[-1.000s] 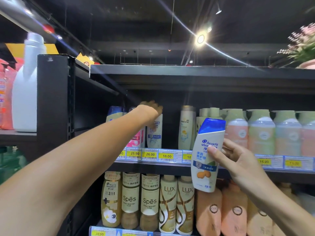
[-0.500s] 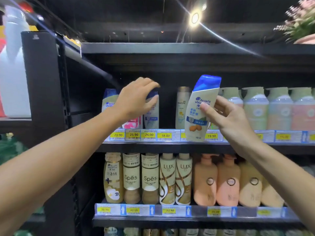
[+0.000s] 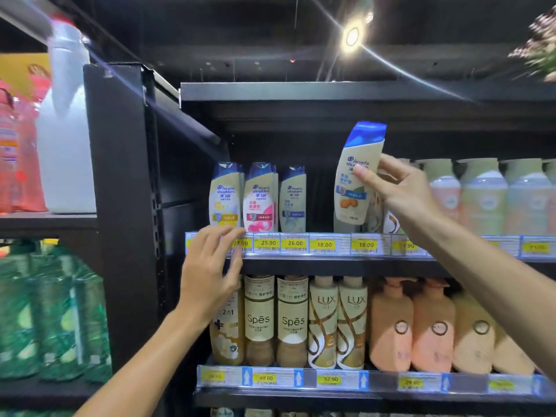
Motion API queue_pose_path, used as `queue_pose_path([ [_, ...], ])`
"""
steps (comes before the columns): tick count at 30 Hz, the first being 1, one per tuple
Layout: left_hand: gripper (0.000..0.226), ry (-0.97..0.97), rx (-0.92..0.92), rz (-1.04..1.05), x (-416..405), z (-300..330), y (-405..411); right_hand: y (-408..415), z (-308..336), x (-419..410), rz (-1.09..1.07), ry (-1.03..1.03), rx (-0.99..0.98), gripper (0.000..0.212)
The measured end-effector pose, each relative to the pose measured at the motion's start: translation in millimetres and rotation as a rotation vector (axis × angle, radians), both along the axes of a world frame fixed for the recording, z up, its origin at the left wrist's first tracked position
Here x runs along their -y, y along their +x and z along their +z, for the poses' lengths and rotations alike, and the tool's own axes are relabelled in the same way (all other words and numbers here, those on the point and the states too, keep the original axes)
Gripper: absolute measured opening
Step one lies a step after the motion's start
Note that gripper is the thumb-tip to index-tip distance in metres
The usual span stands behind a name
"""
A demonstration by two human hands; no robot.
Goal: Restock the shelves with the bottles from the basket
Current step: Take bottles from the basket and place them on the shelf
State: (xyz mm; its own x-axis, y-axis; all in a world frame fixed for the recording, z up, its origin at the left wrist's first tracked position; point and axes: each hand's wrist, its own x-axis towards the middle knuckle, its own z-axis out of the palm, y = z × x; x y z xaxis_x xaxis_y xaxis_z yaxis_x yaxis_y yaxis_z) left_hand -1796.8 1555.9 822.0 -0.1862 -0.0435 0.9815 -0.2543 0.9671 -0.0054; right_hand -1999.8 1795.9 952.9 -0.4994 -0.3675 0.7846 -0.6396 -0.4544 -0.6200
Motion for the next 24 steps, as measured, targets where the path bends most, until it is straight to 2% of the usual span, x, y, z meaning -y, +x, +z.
queue_pose_path([
  [6, 0.035, -0.037, -0.089, 0.037, 10.0, -6.8, -12.6, -17.3, 6.4, 29.0, -0.106, 0.124, -0.085, 0.030],
  [12, 0.037, -0.058, -0.073, 0.057, 13.5, -8.2, -11.6, -37.4, 6.6, 56.7, -0.211, 0.272, -0.098, 0.038],
  [16, 0.038, -0.047, -0.055, 0.062, 14.8, -9.6, -11.9, -53.3, 4.4, 66.8, -0.250, 0.436, -0.019, 0.033],
  [19, 0.040, -0.052, -0.037, 0.055, 17.2, -10.7, -11.2, -61.5, 1.0, 67.6, -0.211, 0.499, 0.062, 0.038],
  [24, 0.041, -0.045, -0.058, 0.076, 15.1, -10.1, -13.0, -56.4, 3.1, 62.1, -0.354, 0.656, -0.118, 0.033],
])
